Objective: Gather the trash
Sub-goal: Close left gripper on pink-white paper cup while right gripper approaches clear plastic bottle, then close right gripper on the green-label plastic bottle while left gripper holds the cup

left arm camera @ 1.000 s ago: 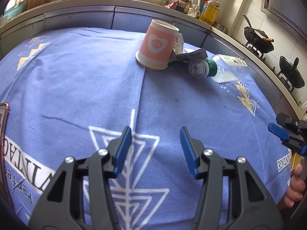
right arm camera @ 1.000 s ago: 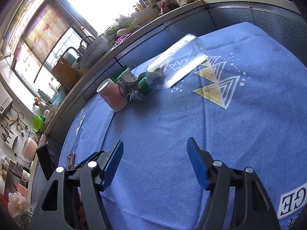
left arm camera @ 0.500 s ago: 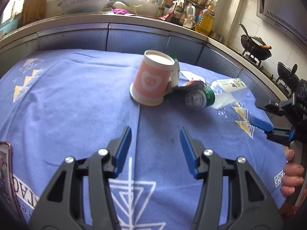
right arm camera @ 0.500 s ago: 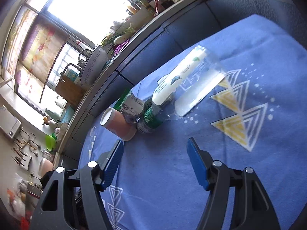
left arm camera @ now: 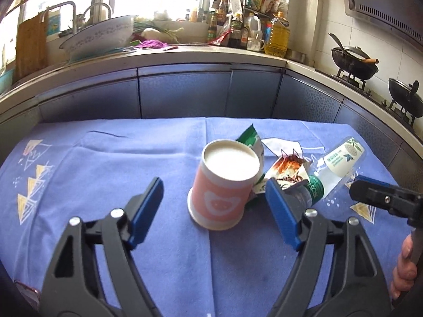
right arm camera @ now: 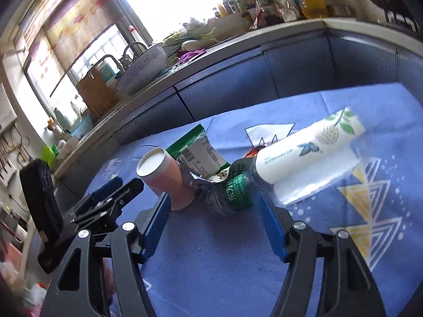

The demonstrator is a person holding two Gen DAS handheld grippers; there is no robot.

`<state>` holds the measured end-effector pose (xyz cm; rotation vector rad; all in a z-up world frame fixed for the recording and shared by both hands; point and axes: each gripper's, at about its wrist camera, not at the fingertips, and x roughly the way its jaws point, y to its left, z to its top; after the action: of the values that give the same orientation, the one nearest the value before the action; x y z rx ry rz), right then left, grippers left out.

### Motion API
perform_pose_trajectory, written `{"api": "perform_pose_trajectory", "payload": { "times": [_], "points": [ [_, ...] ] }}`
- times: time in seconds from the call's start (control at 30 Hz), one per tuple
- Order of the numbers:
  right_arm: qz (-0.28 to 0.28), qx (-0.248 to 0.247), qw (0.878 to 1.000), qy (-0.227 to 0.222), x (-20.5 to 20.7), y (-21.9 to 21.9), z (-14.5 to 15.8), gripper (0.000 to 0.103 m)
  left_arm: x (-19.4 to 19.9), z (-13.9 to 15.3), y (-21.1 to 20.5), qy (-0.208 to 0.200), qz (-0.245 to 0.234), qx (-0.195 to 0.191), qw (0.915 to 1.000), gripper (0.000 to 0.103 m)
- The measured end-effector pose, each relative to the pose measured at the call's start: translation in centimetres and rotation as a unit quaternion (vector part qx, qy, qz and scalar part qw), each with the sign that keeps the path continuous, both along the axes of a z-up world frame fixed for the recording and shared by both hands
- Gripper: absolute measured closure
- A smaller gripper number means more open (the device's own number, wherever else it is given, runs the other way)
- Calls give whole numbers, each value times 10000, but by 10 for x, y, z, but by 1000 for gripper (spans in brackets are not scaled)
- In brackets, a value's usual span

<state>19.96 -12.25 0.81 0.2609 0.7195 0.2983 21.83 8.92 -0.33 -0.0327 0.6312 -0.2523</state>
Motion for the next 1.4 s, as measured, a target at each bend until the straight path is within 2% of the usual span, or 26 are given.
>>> {"api": "perform_pose_trajectory", "payload": {
  "times": [0.1,0.2,0.23,0.27,0.33,0.43,0.57,0.63,0.7,0.77,0.8,0.9,1.0,1.07,1.17,1.3,1.4],
  "points": [
    [34,-376,9992,-142,-1,1,0,35,15,-3,-9,-2,-132,72,9999,27],
    [315,-854,9956,-228,1,11,-2,35,24,-6,-15,-30,-204,65,9998,27],
    [425,-1059,9931,-258,2,18,-4,35,26,-5,-16,-70,-252,37,9997,34],
    [521,-1199,9910,-285,2,23,-5,35,26,-5,-18,-81,-278,61,9996,49],
    [697,-1236,9897,-200,4,30,-10,35,27,-4,-18,-51,-263,58,9996,49],
    [758,-842,9936,42,6,28,-18,35,14,0,-5,-55,-202,-147,9997,49],
    [320,418,9963,674,15,2,-40,35,-16,5,22,-69,-45,-500,9987,49],
    [-88,1338,9852,1064,24,-19,-57,35,-32,6,30,-86,11,-610,9981,49],
    [-474,2136,9673,1283,28,-34,-73,35,-46,4,37,-45,70,-727,9973,49],
    [-887,2658,9503,1355,30,-44,-83,35,-55,0,42,16,132,-835,9964,49],
    [-1045,2779,9463,1282,31,-47,-84,36,-58,-3,44,61,162,-882,9960,49],
    [-1318,2819,9434,1146,36,-45,-80,35,-64,-10,47,143,179,-975,9950,49],
    [-1679,2785,9373,1256,41,-41,-82,35,-68,-13,47,138,160,-995,9948,49],
    [-2018,2838,9293,1228,41,-39,-83,36,-70,-12,47,123,133,-1001,9948,49],
    [-2510,3040,9111,1208,40,-38,-85,36,-74,-12,47,118,101,-1046,9944,49],
    [-2758,2665,9169,1105,45,-34,-82,36,-78,-14,50,131,84,-1092,9939,48],
    [-3068,2406,9161,935,31,-46,-78,36,-81,-13,53,138,84,-1141,9933,48]
  ]
}}
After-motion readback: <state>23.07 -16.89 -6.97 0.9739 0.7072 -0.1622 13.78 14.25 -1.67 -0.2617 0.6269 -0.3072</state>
